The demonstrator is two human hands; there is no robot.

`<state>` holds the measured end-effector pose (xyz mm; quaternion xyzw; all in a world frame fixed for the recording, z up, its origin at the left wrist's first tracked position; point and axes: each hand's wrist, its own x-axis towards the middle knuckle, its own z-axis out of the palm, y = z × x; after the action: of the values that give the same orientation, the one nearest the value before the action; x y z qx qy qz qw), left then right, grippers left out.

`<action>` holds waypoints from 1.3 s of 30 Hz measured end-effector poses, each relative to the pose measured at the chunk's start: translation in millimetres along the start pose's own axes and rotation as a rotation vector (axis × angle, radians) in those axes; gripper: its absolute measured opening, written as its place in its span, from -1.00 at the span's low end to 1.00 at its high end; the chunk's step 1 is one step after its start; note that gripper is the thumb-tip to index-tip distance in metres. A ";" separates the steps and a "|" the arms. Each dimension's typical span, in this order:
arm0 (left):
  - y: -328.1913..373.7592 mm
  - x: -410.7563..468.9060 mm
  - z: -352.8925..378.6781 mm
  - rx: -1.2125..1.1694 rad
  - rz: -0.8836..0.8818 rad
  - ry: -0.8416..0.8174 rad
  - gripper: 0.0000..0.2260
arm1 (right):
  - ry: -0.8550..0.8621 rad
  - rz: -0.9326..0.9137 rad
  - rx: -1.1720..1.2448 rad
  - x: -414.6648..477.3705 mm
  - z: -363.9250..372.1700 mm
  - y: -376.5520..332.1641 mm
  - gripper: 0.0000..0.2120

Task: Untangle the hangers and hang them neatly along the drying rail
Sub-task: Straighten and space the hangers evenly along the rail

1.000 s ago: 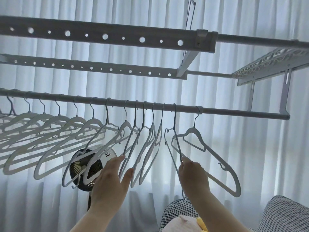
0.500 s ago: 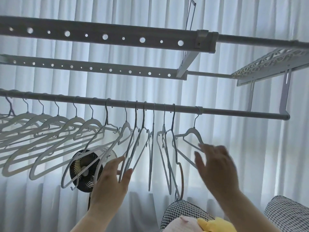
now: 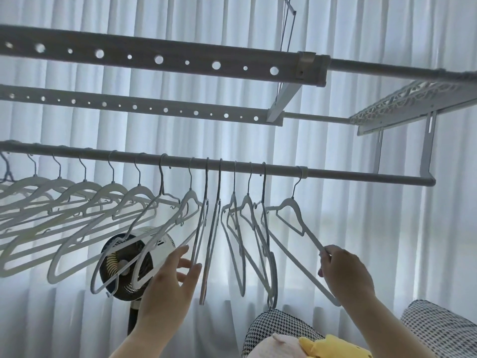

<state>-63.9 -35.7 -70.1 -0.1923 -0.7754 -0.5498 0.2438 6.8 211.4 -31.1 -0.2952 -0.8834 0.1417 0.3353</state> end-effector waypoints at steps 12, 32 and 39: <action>-9.8 -0.1 -6.2 -0.030 -0.043 -0.013 -0.67 | 0.045 -0.137 -0.148 -17.9 2.7 -38.3 -0.70; -5.4 -0.6 -3.7 -0.030 -0.049 -0.014 -0.67 | -0.020 -0.148 -0.192 -19.3 5.2 -45.3 -0.74; 5.3 -4.1 -8.7 0.005 0.000 0.037 -0.69 | 0.017 -0.148 -0.066 -23.8 -6.7 -43.5 -0.68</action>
<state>-56.1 -42.4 -66.1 -0.1818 -0.7721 -0.5513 0.2586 7.1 162.9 -18.7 -0.2411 -0.9042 0.0846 0.3422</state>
